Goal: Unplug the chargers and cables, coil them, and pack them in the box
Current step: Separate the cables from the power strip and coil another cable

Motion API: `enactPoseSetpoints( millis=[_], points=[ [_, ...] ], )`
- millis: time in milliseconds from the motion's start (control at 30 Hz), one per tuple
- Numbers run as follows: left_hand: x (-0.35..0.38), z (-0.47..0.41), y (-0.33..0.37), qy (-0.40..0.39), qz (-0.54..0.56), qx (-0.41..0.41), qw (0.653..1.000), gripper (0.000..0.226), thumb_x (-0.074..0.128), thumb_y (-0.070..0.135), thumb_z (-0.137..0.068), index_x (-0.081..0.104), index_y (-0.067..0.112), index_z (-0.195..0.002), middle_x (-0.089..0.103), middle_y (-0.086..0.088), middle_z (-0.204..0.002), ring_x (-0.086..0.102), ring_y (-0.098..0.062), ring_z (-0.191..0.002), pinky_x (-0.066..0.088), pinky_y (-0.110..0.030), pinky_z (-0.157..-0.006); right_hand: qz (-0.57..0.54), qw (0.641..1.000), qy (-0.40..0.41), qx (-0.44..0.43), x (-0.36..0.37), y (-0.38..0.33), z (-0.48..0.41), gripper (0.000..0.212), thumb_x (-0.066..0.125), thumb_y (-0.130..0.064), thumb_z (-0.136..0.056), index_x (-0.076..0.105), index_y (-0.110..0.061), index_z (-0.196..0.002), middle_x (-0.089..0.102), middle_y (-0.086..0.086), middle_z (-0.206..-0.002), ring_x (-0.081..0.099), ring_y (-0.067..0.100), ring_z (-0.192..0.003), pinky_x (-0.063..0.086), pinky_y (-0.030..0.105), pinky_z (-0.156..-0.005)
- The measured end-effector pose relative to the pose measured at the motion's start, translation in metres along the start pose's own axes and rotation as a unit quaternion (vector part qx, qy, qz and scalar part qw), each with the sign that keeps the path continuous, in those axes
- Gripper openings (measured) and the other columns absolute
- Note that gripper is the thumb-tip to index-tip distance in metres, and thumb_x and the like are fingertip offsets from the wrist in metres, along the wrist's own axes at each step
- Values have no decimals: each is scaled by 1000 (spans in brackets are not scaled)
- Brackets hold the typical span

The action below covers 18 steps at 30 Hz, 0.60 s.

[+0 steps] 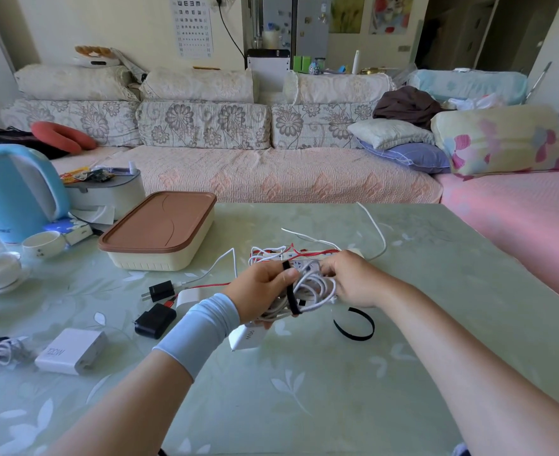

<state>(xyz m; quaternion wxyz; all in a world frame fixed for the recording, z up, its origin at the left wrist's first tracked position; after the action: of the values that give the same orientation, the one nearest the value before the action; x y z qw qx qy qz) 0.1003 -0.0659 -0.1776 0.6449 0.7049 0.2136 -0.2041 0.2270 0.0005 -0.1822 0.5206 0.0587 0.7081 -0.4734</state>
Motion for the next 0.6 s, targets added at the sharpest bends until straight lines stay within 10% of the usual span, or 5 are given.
enactPoseSetpoints(
  millis=[100, 200, 467, 600],
  points=[
    [2, 2, -2, -15, -31, -13, 999, 33, 48, 37, -99, 57, 30, -68, 50, 2, -57, 51, -19, -43, 47, -27, -43, -207, 976, -27, 56, 2, 1, 1, 38, 48, 0, -90, 78, -18, -104, 75, 9, -108, 67, 29, -107, 48, 39, -101],
    [2, 3, 6, -14, -70, 5, 997, 31, 48, 36, -99, 57, 33, -69, 55, 3, -63, 58, -25, -47, 51, -32, -39, -370, 922, -43, 110, 4, 5, 4, 42, 39, -11, -87, 77, -8, -103, 72, 21, -110, 65, 34, -97, 47, 46, -97],
    [7, -2, 12, 33, -141, 23, 989, 35, 45, 34, -100, 52, 20, -68, 47, 10, -73, 53, -18, -66, 50, -35, -68, -130, 964, 163, 164, -4, 9, -2, 22, 82, -21, -74, 79, -30, -93, 76, -9, -88, 71, 13, -86, 57, 29, -83],
    [-5, -1, 2, 98, -35, -15, 994, 31, 50, 35, -98, 67, 12, -83, 60, -8, -77, 63, -26, -52, 53, -36, -42, -149, 955, 201, 161, -10, 3, 2, 20, 82, -31, -65, 79, -39, -84, 75, -9, -74, 72, 13, -79, 57, 29, -75]
  ],
)
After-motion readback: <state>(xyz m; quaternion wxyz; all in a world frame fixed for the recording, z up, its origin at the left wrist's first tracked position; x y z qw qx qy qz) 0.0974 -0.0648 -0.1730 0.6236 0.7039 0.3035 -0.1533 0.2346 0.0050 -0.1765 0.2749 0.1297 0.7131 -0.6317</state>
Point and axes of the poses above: each hand's wrist, its own z-axis away from the middle knuckle, its own x-axis out of the palm, y = z × x, the point moved 8 cm from there along -z, towards the middle knuckle
